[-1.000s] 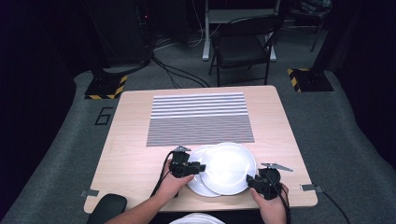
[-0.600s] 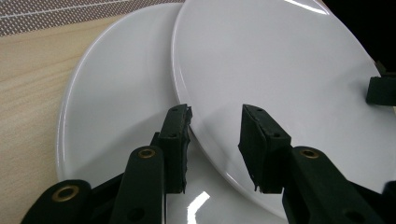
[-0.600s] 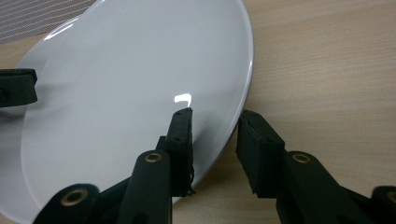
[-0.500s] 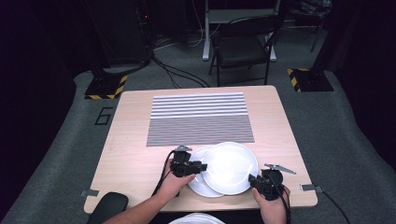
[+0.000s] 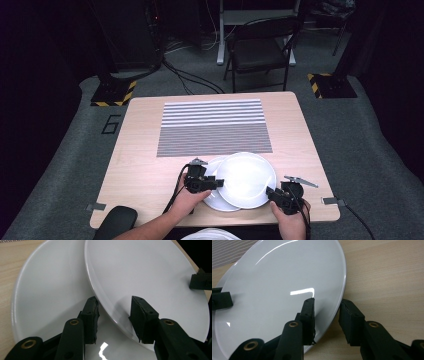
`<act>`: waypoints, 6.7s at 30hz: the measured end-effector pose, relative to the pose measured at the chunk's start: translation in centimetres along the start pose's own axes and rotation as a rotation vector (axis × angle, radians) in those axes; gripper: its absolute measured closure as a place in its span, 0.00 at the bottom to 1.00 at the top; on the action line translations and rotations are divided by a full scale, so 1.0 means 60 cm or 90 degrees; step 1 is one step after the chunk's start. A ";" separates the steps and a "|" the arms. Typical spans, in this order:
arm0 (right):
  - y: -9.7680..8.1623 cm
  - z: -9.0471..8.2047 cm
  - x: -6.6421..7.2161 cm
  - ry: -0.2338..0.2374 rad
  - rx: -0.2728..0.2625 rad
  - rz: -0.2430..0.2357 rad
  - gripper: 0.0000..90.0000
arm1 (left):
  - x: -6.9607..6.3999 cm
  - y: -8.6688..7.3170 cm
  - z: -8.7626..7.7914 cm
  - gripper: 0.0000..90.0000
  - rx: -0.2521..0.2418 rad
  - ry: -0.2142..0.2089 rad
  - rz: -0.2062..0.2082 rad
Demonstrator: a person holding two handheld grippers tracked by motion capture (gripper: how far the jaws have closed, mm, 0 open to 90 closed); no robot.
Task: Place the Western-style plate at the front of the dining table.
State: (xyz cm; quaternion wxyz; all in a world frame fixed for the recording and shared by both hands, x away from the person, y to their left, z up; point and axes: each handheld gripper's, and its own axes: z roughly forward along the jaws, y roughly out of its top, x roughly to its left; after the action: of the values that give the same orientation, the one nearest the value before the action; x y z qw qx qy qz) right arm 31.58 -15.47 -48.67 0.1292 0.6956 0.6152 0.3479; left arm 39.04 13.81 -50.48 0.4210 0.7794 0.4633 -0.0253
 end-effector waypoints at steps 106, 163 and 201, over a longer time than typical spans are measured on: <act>0.053 0.042 0.107 0.044 -0.040 -0.065 0.68 | 0.038 0.014 -0.083 0.64 -0.129 0.099 -0.086; 0.125 0.077 0.148 0.067 -0.058 -0.104 0.68 | 0.081 0.070 -0.101 0.64 -0.170 0.126 -0.104; 0.171 0.093 0.157 0.061 -0.079 -0.113 0.68 | 0.098 0.117 -0.096 0.64 -0.179 0.128 -0.109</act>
State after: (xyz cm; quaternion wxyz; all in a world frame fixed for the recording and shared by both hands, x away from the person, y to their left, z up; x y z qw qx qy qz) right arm 43.05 -7.31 -43.40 0.1727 0.6116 0.6571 0.4054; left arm 45.56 20.33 -44.82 0.4738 0.6691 0.5667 0.0820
